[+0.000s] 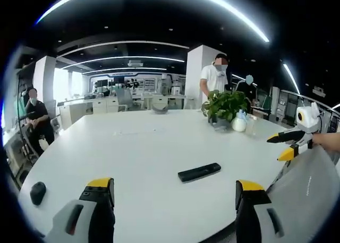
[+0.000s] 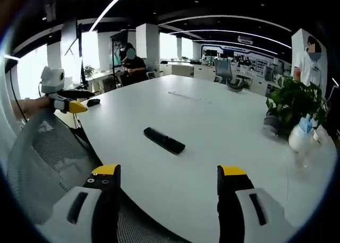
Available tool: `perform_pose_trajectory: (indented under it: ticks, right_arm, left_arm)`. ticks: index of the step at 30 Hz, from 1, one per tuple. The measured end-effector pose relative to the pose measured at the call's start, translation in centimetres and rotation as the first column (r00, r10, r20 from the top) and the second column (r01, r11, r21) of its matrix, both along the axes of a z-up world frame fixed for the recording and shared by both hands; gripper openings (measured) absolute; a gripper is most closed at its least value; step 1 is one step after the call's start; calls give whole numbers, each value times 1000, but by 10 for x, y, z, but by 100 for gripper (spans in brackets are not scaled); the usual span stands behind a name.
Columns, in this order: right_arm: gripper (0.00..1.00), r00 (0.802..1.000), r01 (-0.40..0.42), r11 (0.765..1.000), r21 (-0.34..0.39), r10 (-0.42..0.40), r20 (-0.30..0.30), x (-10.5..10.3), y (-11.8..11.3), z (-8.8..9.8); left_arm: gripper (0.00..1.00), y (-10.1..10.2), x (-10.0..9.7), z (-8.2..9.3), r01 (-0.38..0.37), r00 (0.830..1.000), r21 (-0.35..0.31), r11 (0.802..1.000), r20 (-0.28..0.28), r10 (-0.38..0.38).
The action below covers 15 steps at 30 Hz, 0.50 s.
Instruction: Press the specified remote control buttons in sequence, fully releasing each button before pressing the next.
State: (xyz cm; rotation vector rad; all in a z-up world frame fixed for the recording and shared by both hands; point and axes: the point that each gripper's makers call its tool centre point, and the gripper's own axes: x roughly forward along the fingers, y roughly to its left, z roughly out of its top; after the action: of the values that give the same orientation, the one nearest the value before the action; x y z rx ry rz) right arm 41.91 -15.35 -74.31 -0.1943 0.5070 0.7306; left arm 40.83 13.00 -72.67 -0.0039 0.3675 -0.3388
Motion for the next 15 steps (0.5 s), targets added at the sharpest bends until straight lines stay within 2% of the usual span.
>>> perform_pose_trajectory:
  ticks: [12,15]
  right_arm:
    - [77,999,19,998,-61,-17,31,2,-8,-2]
    - [76,999,27,997,-76,-24,38,2,-9,-2]
  left_arm:
    - [98,-6,-3,-5,37,999,6,999,-24,-37]
    - [97,-6,-4,-10,39,998,-5,999,-56,-39]
